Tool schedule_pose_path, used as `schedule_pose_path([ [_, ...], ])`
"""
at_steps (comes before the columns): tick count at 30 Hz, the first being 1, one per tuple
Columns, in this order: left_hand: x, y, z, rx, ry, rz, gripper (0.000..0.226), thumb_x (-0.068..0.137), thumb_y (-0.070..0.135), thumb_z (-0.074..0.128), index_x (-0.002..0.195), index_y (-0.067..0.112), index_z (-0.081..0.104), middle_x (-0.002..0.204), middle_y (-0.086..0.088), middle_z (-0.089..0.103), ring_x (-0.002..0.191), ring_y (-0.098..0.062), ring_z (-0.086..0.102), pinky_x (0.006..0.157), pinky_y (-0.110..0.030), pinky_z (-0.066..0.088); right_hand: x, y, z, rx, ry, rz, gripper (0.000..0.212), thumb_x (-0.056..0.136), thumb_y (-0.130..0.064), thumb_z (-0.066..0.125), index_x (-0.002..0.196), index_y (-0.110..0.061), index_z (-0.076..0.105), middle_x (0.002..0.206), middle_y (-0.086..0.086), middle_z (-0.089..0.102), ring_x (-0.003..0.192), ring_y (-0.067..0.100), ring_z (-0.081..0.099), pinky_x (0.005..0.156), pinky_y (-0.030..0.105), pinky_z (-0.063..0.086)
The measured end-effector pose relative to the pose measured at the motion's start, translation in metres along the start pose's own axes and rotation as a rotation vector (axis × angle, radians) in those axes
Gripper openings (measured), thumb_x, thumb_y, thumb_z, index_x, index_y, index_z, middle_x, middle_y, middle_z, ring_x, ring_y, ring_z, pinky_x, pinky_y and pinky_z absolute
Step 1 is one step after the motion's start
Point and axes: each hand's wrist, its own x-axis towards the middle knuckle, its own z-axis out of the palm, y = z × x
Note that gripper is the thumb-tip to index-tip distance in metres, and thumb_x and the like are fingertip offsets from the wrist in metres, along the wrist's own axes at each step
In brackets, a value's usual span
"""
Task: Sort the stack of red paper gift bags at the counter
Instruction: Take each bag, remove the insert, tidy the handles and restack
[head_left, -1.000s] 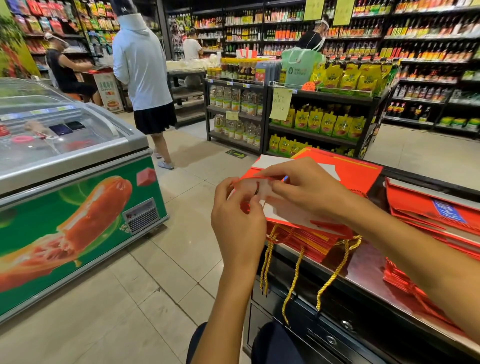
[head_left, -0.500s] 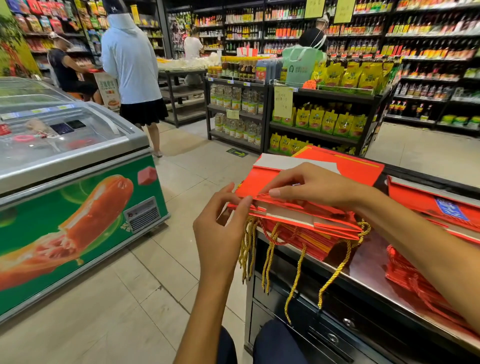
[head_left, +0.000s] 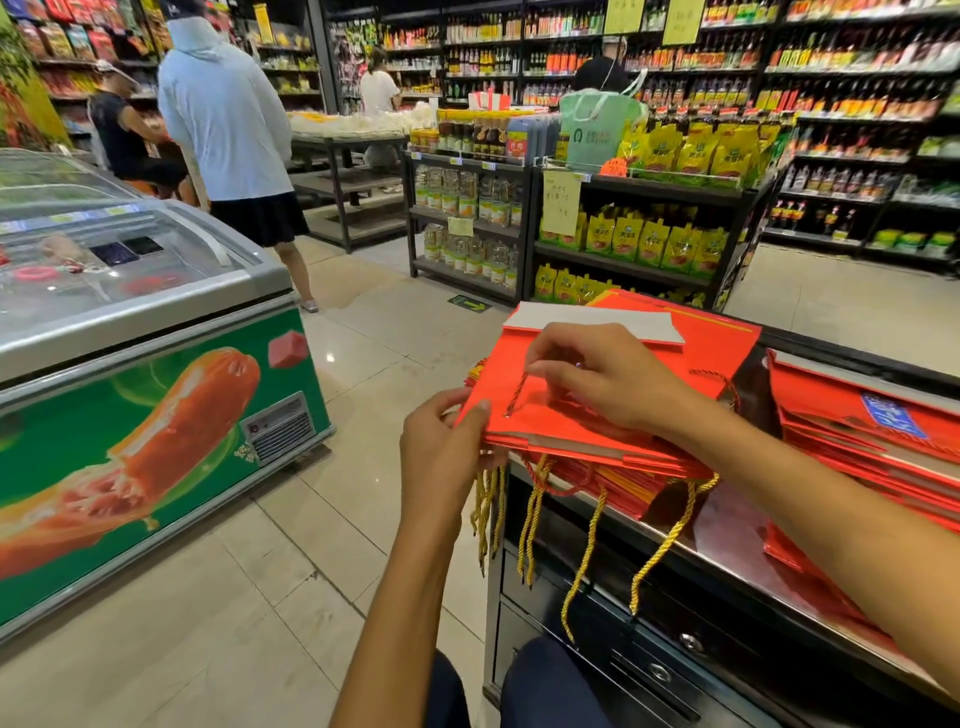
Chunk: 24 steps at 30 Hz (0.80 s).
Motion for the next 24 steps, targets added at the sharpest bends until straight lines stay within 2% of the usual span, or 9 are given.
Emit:
schedule_pose_path([
  [3,-0.004,-0.003,0.002,-0.101,0.022,-0.071,0.024,0.102,0.030,0.062,0.118,0.013,0.068,0.100,-0.014,0.076,0.088,-0.025,0.077,0.067,-0.034,0.064,0.000,0.005,-0.009,-0.112,-0.022,0.055,0.008,0.097,-0.024,0.069,0.104,-0.024,0.070,0.096,-0.008,0.071,0.089,0.010,0.065,0.081,0.036,0.052],
  [6,-0.016,-0.004,0.003,-0.225,0.033,-0.141,0.050,0.098,0.056,0.056,0.112,0.011,0.070,0.094,-0.013,0.077,0.090,-0.028,0.076,0.073,-0.034,0.063,-0.003,0.011,-0.028,-0.277,-0.114,0.186,0.033,0.096,-0.040,0.067,0.126,-0.029,0.065,0.123,-0.005,0.068,0.115,0.016,0.061,0.101,0.041,0.048],
  [8,-0.027,-0.003,0.003,-0.225,0.005,-0.147,0.056,0.095,0.063,0.052,0.110,0.012,0.072,0.091,-0.012,0.078,0.089,-0.025,0.077,0.071,-0.029,0.061,-0.010,0.015,-0.037,-0.379,-0.248,0.275,0.047,0.095,-0.052,0.062,0.137,-0.031,0.058,0.138,-0.003,0.059,0.128,0.020,0.054,0.110,0.043,0.042],
  [11,-0.042,0.002,0.012,-0.239,-0.080,-0.130,0.051,0.094,0.058,0.056,0.115,0.014,0.069,0.093,-0.011,0.079,0.089,-0.027,0.077,0.071,-0.030,0.062,-0.023,0.015,-0.032,-0.378,-0.321,0.336,0.052,0.098,-0.057,0.055,0.143,-0.031,0.054,0.142,-0.001,0.056,0.129,0.020,0.053,0.109,0.037,0.041],
  [15,-0.045,0.016,0.030,-0.302,-0.098,-0.018,0.045,0.090,0.029,0.077,0.130,0.025,0.057,0.109,-0.005,0.077,0.098,-0.029,0.076,0.084,-0.047,0.063,-0.029,0.007,-0.015,-0.290,-0.178,0.312,0.048,0.101,-0.048,0.055,0.143,-0.024,0.054,0.144,-0.001,0.057,0.130,0.018,0.053,0.107,0.035,0.041],
  [18,-0.032,0.032,0.036,-0.305,-0.042,0.086,0.042,0.088,0.007,0.075,0.121,0.028,0.060,0.109,-0.007,0.076,0.100,-0.030,0.074,0.092,-0.057,0.059,-0.026,0.003,-0.013,-0.109,-0.051,0.339,0.045,0.101,-0.043,0.058,0.143,-0.028,0.053,0.132,-0.011,0.061,0.113,0.002,0.057,0.099,0.029,0.041],
  [20,-0.023,0.049,0.038,-0.209,0.022,0.193,0.039,0.084,0.008,0.066,0.111,0.036,0.061,0.101,-0.001,0.075,0.093,-0.027,0.074,0.087,-0.059,0.059,-0.019,0.002,-0.020,0.127,0.046,0.357,0.040,0.100,-0.042,0.061,0.138,-0.030,0.057,0.125,-0.012,0.064,0.109,-0.001,0.059,0.100,0.029,0.043],
  [22,-0.020,0.070,0.040,-0.090,0.039,0.343,0.037,0.082,0.013,0.062,0.109,0.038,0.061,0.096,0.007,0.074,0.088,-0.016,0.073,0.084,-0.050,0.061,-0.012,-0.004,-0.032,0.369,0.161,0.386,0.039,0.098,-0.046,0.060,0.134,-0.031,0.059,0.126,-0.001,0.067,0.114,0.007,0.062,0.103,0.032,0.046],
  [24,-0.021,0.087,0.045,-0.015,0.021,0.490,0.034,0.087,0.009,0.061,0.115,0.028,0.063,0.092,0.010,0.073,0.082,-0.002,0.069,0.082,-0.034,0.061,-0.006,-0.011,-0.049,0.610,0.254,0.469,0.044,0.098,-0.054,0.056,0.135,-0.030,0.056,0.126,0.006,0.069,0.116,0.018,0.067,0.102,0.041,0.050],
])
